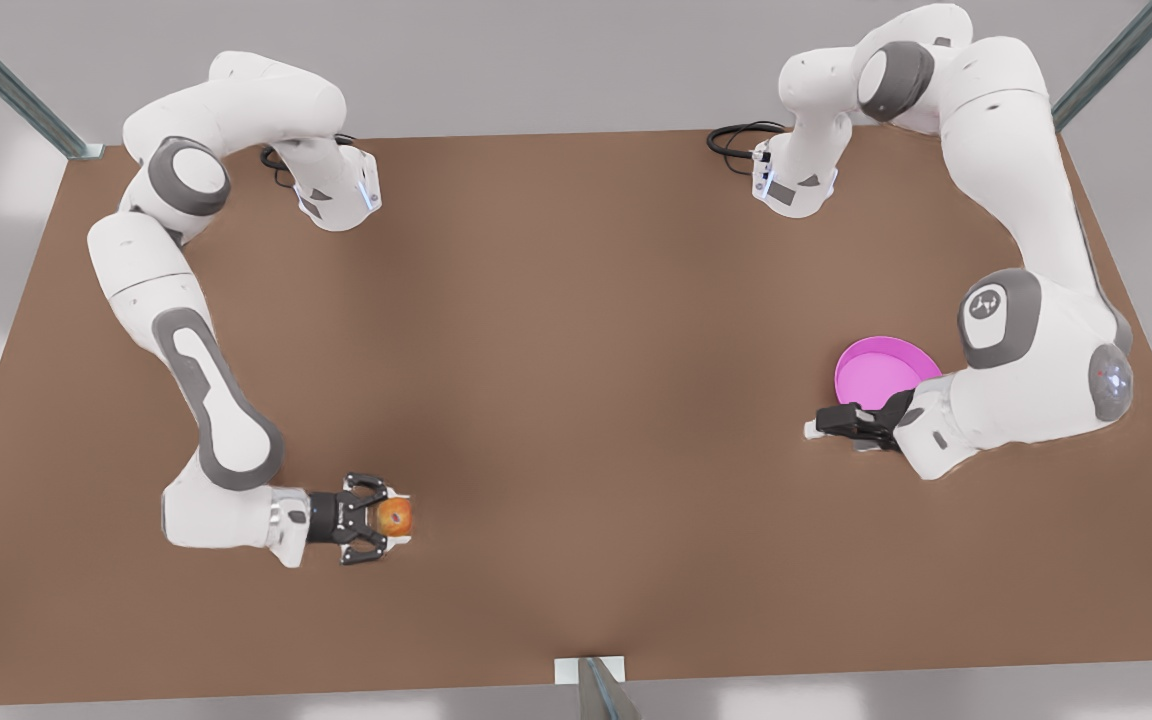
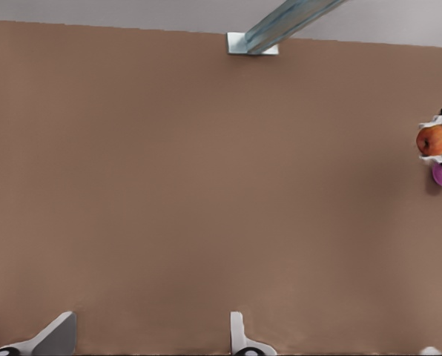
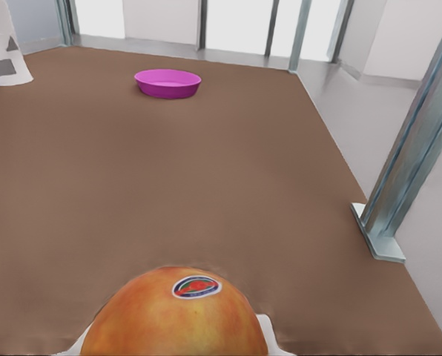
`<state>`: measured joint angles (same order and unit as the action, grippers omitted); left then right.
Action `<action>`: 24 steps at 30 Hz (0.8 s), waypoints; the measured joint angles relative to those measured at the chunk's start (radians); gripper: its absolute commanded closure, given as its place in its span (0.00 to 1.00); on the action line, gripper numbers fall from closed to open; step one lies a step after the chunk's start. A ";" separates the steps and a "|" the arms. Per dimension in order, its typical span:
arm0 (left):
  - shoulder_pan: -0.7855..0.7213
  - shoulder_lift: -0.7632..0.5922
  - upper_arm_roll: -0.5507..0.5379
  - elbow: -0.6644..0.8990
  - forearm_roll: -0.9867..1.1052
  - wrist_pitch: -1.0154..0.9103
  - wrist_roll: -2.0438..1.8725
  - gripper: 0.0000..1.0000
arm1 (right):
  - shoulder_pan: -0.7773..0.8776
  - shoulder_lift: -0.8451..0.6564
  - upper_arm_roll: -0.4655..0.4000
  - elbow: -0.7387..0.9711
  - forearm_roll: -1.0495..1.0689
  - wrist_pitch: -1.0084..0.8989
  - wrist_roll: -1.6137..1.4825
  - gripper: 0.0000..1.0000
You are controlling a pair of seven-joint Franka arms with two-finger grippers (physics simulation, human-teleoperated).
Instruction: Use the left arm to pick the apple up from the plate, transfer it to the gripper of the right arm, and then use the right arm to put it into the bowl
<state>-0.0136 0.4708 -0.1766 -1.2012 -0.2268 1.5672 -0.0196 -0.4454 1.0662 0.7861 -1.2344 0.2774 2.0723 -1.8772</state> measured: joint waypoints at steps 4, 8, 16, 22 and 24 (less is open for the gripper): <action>-0.128 -0.242 0.178 -0.299 0.160 -0.028 -0.011 0.00 | -0.015 -0.168 -0.136 -0.003 -0.280 -0.178 0.010 0.49; -0.129 -0.255 0.191 -0.307 0.168 -0.075 -0.020 0.00 | -0.036 -0.266 -0.182 -0.026 -0.469 -0.305 0.004 0.49; -0.132 -0.266 0.187 -0.309 0.170 -0.138 -0.032 0.00 | -0.072 -0.311 -0.186 -0.144 -0.742 -0.334 -0.022 0.49; -0.132 -0.269 0.187 -0.304 0.170 -0.166 -0.039 0.00 | -0.137 -0.349 -0.185 -0.296 -0.776 -0.228 -0.037 0.49; -0.132 -0.268 0.187 -0.304 0.170 -0.170 -0.040 0.00 | -0.158 -0.358 -0.185 -0.341 -0.780 -0.185 -0.040 0.49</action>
<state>-0.1454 0.2024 0.0108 -1.5053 -0.0564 1.3973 -0.0597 -0.6034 0.7082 0.6013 -1.5753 -0.5022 1.8875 -1.9170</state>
